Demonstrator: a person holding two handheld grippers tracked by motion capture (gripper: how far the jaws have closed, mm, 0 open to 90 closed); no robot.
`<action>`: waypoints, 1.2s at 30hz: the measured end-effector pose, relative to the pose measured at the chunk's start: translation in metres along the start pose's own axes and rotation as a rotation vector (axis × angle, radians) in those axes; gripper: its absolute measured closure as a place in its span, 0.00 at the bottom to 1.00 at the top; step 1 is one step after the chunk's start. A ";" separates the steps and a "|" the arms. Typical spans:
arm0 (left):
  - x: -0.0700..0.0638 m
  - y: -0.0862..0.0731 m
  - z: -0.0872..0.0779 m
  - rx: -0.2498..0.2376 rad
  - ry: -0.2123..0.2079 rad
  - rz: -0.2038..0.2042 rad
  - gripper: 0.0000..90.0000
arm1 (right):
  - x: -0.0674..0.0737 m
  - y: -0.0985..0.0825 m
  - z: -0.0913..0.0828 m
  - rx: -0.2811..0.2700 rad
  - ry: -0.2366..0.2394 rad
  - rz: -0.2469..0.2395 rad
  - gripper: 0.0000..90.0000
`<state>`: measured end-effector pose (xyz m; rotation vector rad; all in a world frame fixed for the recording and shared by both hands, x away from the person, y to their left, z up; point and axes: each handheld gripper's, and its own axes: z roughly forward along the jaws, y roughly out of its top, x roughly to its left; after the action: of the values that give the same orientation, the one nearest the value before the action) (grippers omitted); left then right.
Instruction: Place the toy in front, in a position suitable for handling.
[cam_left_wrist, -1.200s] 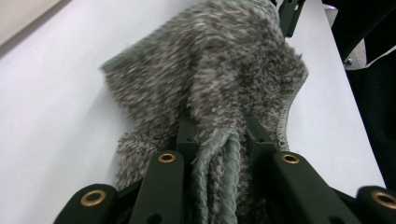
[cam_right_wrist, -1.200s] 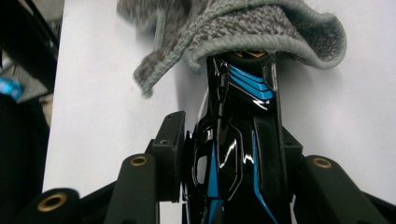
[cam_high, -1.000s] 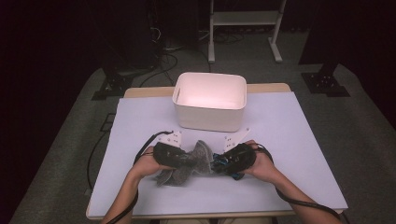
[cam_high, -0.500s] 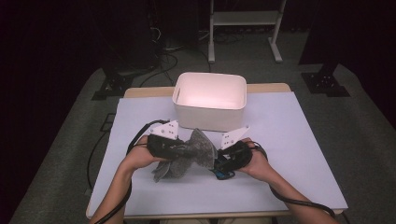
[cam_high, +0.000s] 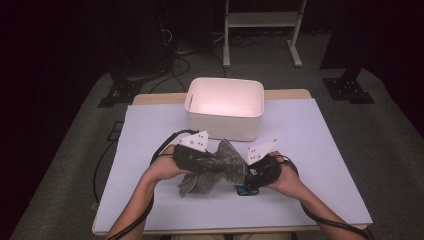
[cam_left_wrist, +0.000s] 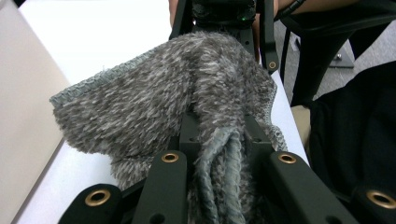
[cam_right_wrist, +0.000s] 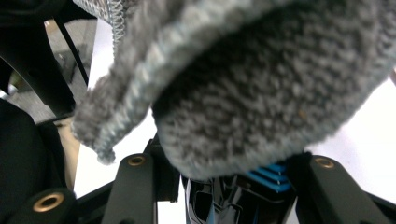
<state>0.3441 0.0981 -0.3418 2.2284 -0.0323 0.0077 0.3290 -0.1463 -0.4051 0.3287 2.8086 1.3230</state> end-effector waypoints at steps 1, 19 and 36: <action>0.000 0.002 0.000 0.008 -0.002 0.009 0.84 | 0.001 0.001 -0.002 0.007 -0.005 -0.012 0.59; -0.004 0.023 -0.012 0.012 0.008 0.044 0.84 | 0.005 0.011 -0.003 -0.003 -0.003 -0.023 0.62; -0.002 0.011 -0.013 0.045 0.007 0.002 0.83 | 0.004 0.011 0.005 -0.024 0.028 -0.018 0.58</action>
<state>0.3422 0.1019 -0.3251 2.2729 -0.0304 0.0177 0.3271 -0.1349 -0.3990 0.2852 2.8095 1.3669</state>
